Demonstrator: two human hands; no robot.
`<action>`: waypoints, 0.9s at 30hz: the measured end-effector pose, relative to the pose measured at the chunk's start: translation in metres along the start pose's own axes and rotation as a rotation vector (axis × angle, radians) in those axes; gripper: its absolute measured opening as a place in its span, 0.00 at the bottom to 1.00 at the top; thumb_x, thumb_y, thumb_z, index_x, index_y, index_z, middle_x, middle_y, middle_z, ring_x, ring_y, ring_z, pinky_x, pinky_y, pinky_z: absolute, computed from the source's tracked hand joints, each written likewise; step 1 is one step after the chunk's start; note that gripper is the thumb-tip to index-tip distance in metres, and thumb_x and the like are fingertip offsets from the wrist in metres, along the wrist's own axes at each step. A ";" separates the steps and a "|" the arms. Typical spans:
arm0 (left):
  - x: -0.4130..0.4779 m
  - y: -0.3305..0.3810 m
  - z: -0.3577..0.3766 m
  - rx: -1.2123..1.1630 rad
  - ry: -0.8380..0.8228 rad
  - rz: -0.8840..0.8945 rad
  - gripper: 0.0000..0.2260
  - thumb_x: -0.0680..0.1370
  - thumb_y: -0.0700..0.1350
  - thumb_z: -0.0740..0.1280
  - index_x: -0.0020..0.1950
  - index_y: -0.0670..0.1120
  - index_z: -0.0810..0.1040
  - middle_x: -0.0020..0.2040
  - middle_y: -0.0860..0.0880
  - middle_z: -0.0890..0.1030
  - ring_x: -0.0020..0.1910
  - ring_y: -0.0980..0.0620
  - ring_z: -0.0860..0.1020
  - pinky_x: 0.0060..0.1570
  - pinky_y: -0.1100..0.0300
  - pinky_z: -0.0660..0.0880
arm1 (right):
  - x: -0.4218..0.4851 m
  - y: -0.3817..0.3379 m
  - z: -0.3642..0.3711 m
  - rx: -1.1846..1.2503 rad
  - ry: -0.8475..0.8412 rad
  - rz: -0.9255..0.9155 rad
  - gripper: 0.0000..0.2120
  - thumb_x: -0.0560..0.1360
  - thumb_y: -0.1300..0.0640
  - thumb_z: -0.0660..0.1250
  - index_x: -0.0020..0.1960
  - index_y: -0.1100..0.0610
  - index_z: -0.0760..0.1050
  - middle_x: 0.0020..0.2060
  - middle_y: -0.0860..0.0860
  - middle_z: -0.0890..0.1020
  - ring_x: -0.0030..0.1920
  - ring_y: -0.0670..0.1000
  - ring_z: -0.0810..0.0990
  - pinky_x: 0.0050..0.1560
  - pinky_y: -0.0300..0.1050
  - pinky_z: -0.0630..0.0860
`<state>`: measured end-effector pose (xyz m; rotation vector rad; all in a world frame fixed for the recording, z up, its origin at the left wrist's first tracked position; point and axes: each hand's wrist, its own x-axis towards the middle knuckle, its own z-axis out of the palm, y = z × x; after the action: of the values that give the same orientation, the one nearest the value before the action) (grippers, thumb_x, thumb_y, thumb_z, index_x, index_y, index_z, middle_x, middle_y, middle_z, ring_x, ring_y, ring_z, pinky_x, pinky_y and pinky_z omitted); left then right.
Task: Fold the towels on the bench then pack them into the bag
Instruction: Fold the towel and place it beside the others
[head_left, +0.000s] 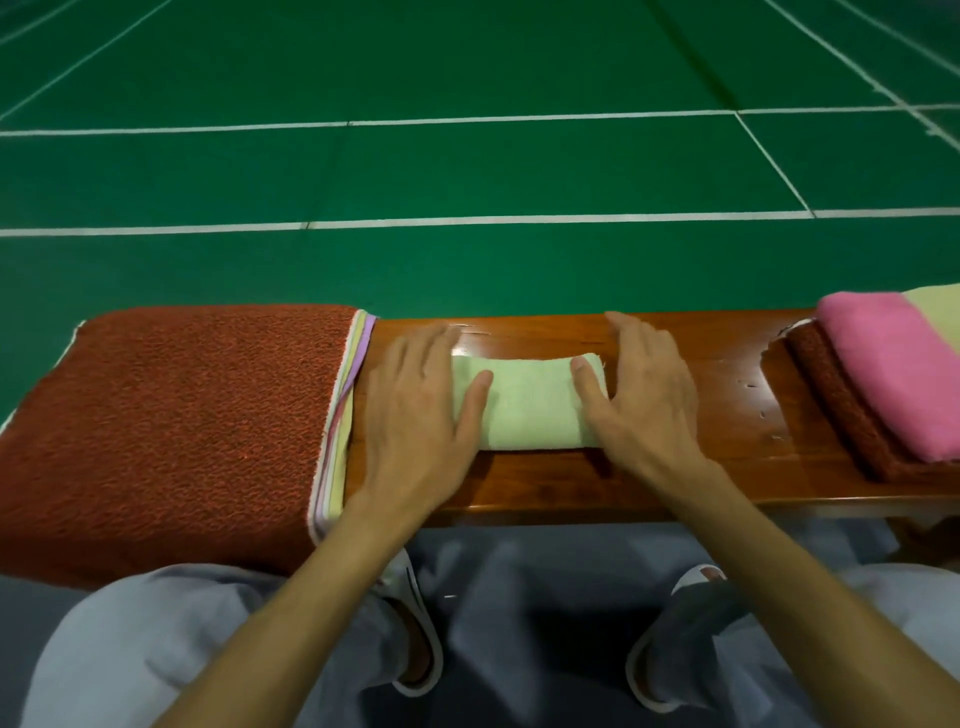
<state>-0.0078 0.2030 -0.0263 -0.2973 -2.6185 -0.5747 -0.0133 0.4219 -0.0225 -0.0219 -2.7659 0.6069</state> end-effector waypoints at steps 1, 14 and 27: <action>-0.003 0.007 -0.001 0.031 -0.060 0.106 0.24 0.85 0.56 0.56 0.77 0.44 0.70 0.77 0.45 0.71 0.78 0.45 0.64 0.74 0.48 0.63 | -0.004 -0.007 0.000 -0.039 -0.016 -0.102 0.30 0.81 0.41 0.53 0.77 0.58 0.65 0.69 0.56 0.74 0.68 0.56 0.71 0.65 0.55 0.70; -0.020 -0.022 0.029 0.109 -0.420 0.037 0.28 0.85 0.59 0.38 0.84 0.53 0.52 0.83 0.56 0.52 0.83 0.50 0.46 0.81 0.42 0.50 | -0.024 0.033 0.028 -0.258 -0.380 -0.152 0.31 0.82 0.38 0.33 0.83 0.46 0.41 0.82 0.47 0.43 0.81 0.52 0.35 0.81 0.61 0.41; 0.004 -0.034 0.005 -0.190 -0.237 -0.551 0.29 0.70 0.72 0.67 0.53 0.48 0.82 0.50 0.48 0.84 0.49 0.47 0.82 0.48 0.47 0.81 | -0.018 0.029 0.007 0.099 -0.127 0.227 0.30 0.82 0.34 0.47 0.57 0.54 0.79 0.54 0.52 0.80 0.54 0.51 0.76 0.51 0.49 0.72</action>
<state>-0.0230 0.1754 -0.0409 0.3368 -2.8808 -1.0255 0.0000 0.4443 -0.0459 -0.2884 -2.8738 0.8286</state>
